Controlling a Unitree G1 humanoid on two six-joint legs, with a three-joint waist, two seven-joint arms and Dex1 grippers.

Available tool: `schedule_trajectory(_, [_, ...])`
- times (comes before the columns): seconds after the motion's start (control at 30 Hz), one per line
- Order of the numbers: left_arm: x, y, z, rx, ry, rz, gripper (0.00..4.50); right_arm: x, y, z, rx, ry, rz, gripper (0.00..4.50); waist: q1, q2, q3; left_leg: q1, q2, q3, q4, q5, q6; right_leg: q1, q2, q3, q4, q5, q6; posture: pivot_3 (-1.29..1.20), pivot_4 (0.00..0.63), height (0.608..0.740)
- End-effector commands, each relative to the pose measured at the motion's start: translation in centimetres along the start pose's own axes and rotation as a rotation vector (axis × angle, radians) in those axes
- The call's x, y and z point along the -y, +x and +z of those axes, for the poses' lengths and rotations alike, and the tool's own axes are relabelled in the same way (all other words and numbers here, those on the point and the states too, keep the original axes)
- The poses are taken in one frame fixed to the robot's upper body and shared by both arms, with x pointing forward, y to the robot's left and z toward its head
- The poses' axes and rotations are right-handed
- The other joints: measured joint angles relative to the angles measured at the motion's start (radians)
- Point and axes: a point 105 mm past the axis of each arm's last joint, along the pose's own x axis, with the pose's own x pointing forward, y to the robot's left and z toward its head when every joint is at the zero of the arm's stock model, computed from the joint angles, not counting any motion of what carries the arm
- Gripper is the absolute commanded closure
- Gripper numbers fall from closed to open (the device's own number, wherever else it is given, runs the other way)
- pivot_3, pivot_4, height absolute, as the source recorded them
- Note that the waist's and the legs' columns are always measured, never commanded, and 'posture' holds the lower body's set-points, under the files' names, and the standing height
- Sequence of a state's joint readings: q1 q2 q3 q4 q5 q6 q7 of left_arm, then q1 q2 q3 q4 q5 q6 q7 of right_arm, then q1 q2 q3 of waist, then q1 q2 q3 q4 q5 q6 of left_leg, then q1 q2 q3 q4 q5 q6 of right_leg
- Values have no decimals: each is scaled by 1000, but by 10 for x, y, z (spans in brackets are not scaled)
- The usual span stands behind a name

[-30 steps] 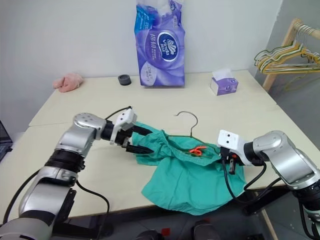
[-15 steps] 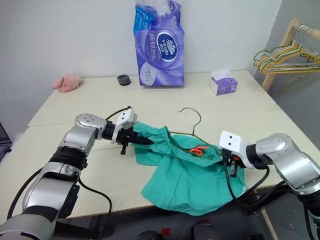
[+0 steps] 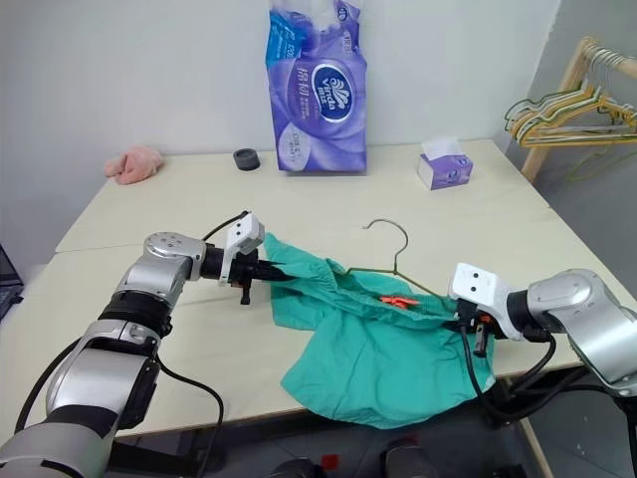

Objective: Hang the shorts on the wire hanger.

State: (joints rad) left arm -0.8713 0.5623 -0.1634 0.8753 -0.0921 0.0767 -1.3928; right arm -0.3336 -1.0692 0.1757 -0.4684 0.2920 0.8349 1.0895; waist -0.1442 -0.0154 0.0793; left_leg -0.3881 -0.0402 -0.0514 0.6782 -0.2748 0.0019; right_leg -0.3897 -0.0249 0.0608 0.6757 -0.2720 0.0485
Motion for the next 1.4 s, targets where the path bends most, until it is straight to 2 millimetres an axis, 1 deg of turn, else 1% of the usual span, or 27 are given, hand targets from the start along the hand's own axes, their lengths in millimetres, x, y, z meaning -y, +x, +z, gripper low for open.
schedule_trajectory(0.03, [-3, 0, 17, 48, 49, 13, 4475, 3, -6, 15, 43, -50, -39, 4500, 0, 0, 0, 0, 0, 0, 0, 0, 0, 0, 0, 0, 0, 0, 0, -222, 34, 740])
schedule_trajectory(0.13, [1, 6, 29, 105, 50, -15, 4475, 3, 0, 19, 58, -52, -41, 4500, 0, 0, 0, 0, 0, 0, 0, 0, 0, 0, 0, 0, 0, 0, 0, -223, 35, 740])
schedule_trajectory(0.23, [2, 7, 34, 124, 53, -20, 4475, 4, 3, 21, 66, -51, -46, 4500, -1, 0, 0, 0, 0, 0, 0, 0, 0, 0, 0, 0, 0, 0, 0, -217, 34, 740])
schedule_trajectory(0.4, [1, 4, 32, 111, 67, 0, 4475, 6, 3, 22, 73, -50, -50, 4500, 0, 0, 0, 0, 0, 0, 0, 0, 0, 0, 0, 0, 0, 0, 0, -214, 34, 740])
schedule_trajectory(0.47, [-1, 3, 30, 109, 36, 13, 4475, 6, 3, 23, 77, -48, -50, 4500, 0, 0, 0, 0, 0, 0, 0, 0, 0, 0, 0, 0, 0, 0, 0, -214, 34, 740])
schedule_trajectory(0.57, [-5, 0, 36, 141, 29, 46, 3880, 6, 2, 23, 82, -42, -49, 4500, 0, 0, 0, 0, 0, 0, 0, 0, 0, 0, 0, 0, 0, 0, 0, -214, 34, 740])
schedule_trajectory(0.63, [-10, -3, 42, 165, 69, 97, 3270, 5, 2, 23, 85, -32, -50, 4500, 0, 0, 0, 0, 0, 0, 0, 0, 0, 0, 0, 0, 0, 0, 0, -214, 34, 740])
schedule_trajectory(0.7, [-20, -10, 48, 188, 98, 184, 2659, 5, 2, 23, 93, -11, -51, 4500, 1, 0, 0, 0, 0, 0, 0, 0, 0, 0, 0, 0, 0, 0, 0, -213, 35, 740])
schedule_trajectory(0.77, [-34, -23, 53, 205, 116, 294, 2087, 4, 0, 20, 103, 37, -60, 4500, 2, 0, 0, 0, 0, 0, 0, 0, 0, 0, 0, 0, 0, 0, 0, -215, 38, 740])
schedule_trajectory(0.83, [-47, -37, 58, 218, 133, 408, 2087, 4, -4, 17, 130, 126, -78, 4500, 3, -1, 0, 0, 0, 0, 0, 0, 0, 0, 0, 0, 0, 0, 0, -221, 46, 740])
schedule_trajectory(0.9, [-50, -42, 62, 233, 134, 437, 2087, 3, -7, 15, 154, 201, -98, 4500, 3, -1, 0, -1, 0, -1, 0, 0, 0, 0, 0, 0, 0, 0, 0, -227, 52, 740])
schedule_trajectory(0.93, [-43, -39, 65, 243, 142, 399, 2087, 3, -10, 13, 170, 259, -111, 4500, 3, -1, 0, -1, 0, -1, 0, 0, 0, 0, 0, 0, 0, 0, 0, -229, 55, 740])
schedule_trajectory(0.97, [-31, -31, 67, 249, 151, 328, 2087, 2, -14, 9, 186, 327, -128, 4500, 3, -1, 0, -1, 0, -1, 0, 0, 0, 0, 0, 0, 0, 0, 0, -235, 60, 740])
schedule_trajectory(1.07, [12, 0, 67, 224, 174, 114, 2087, -3, -29, -7, 216, 554, -197, 4500, 7, 0, 0, -2, 0, -2, 0, 0, 0, 0, -1, 0, 0, 0, 0, -264, 77, 740])
schedule_trajectory(1.13, [38, 15, 75, 238, 168, 1, 2087, -8, -36, -17, 218, 665, -246, 4500, 6, 0, 0, -3, 0, -2, 0, 0, 0, 0, -1, 0, 0, 0, 0, -280, 84, 740])
schedule_trajectory(1.2, [59, 24, 85, 257, 171, -93, 2087, -15, -43, -24, 221, 728, -284, 4500, 4, 0, 1, -3, -1, -2, 1, 0, 0, 0, -1, 0, 1, 0, 0, -306, 92, 740])
schedule_trajectory(1.3, [80, 32, 108, 327, 177, -193, 2087, -21, -50, -34, 234, 773, -352, 4500, -5, 1, 1, -3, 0, -2, 1, 0, 0, 0, -1, 0, 1, 0, 0, -329, 100, 740])
schedule_trajectory(1.37, [87, 36, 121, 365, 198, -217, 2087, -25, -54, -38, 242, 785, -398, 4500, -13, 2, 2, -2, 0, -1, 0, 0, 0, 0, 0, 0, 1, 0, 1, -355, 107, 740])
schedule_trajectory(1.4, [88, 37, 124, 372, 205, -219, 2087, -26, -56, -39, 241, 786, -412, 4500, -21, 3, 2, -2, 0, -1, 0, -1, 0, 1, 0, 0, 1, -1, 1, -355, 107, 740])
